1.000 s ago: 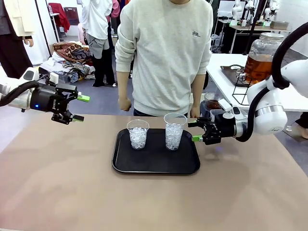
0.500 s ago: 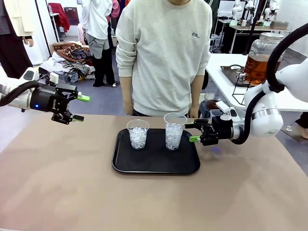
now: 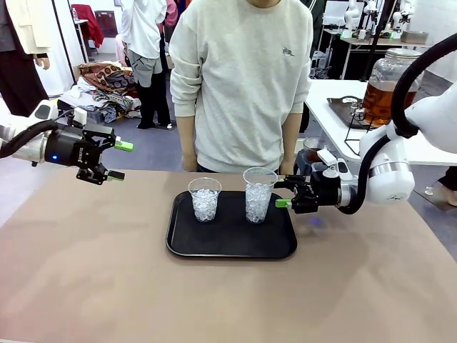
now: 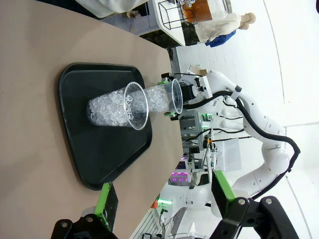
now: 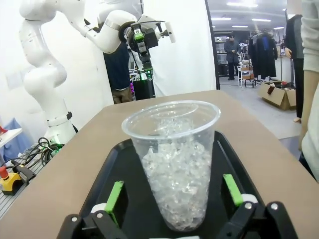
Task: Pour the drink into the iced cup.
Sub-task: Pick up the iced cup indicated by the human and present it to them.
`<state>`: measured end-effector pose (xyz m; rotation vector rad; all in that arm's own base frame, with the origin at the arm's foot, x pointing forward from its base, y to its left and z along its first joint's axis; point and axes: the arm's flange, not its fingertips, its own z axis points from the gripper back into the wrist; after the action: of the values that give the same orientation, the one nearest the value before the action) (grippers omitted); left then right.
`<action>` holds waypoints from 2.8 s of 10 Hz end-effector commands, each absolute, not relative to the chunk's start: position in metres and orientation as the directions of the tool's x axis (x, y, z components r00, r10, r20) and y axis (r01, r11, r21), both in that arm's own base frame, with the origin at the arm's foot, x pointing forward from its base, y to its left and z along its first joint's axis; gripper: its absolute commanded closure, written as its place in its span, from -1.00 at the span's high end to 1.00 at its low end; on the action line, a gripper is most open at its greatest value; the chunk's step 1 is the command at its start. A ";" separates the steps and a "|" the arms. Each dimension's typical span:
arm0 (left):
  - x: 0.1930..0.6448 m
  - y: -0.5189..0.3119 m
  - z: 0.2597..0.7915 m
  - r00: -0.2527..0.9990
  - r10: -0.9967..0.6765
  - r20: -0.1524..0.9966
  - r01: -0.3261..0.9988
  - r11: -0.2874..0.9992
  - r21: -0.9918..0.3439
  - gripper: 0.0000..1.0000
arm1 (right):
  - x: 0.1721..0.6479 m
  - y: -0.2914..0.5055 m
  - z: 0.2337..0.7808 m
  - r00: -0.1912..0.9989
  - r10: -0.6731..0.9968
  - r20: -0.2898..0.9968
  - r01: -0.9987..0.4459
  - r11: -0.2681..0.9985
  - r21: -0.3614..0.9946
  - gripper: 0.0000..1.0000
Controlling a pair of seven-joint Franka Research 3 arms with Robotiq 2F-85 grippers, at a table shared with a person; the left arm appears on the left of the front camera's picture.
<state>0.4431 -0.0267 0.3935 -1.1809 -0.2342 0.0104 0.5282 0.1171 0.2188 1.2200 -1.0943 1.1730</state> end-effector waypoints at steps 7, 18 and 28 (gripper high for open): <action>0.443 -0.027 0.394 0.975 0.131 0.178 0.116 0.383 -0.917 1.00 | 0.538 0.144 0.215 0.107 0.072 0.992 -0.994 0.015 0.106 1.00; 0.443 -0.027 0.394 0.975 0.131 0.178 0.116 0.383 -0.917 1.00 | 0.540 0.177 0.215 0.124 0.081 0.989 -0.992 0.012 0.123 1.00; 0.443 -0.027 0.394 0.975 0.131 0.178 0.116 0.383 -0.917 1.00 | 0.540 0.177 0.220 0.172 0.058 0.983 -0.985 0.005 0.172 0.53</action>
<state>0.4431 -0.0267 0.3935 -1.1809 -0.2342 0.0104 0.5348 0.1771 0.2102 1.2312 -1.0423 1.1340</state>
